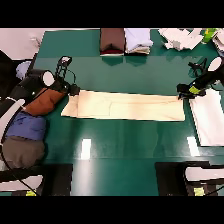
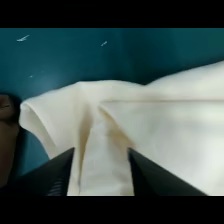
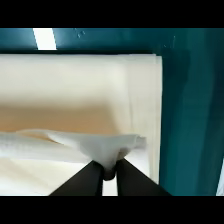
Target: Fold the shirts.
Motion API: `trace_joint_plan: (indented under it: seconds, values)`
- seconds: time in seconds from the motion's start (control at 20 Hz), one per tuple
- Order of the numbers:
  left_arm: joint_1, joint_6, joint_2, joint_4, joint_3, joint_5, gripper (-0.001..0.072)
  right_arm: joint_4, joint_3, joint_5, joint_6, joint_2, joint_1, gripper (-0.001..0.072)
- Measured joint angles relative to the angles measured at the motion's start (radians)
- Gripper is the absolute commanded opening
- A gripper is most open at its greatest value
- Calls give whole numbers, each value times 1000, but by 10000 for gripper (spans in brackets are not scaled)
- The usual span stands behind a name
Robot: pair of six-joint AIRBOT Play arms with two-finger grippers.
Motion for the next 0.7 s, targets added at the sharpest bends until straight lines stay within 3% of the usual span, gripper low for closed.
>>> trace_joint_plan:
  seconds: [0.1, 0.15, 0.25, 0.4, 0.7]
  values:
    - [-1, 2, -7, -8, 20, -14, 451, 46, 23, -21, -6, -13, -3, 411]
    - [-2, 3, -10, -11, 37, -34, 349, 64, 34, -27, -10, -16, -10, 414]
    - [-1, 4, -12, -16, 76, -86, 35, 80, 44, -29, -22, -12, -31, 468]
    - [-1, 6, -14, -46, 114, -164, 24, 93, -5, -21, -43, 22, -84, 509]
    - [-64, 6, -16, -116, 135, -180, 23, 101, -212, -82, -57, 60, -190, 508]
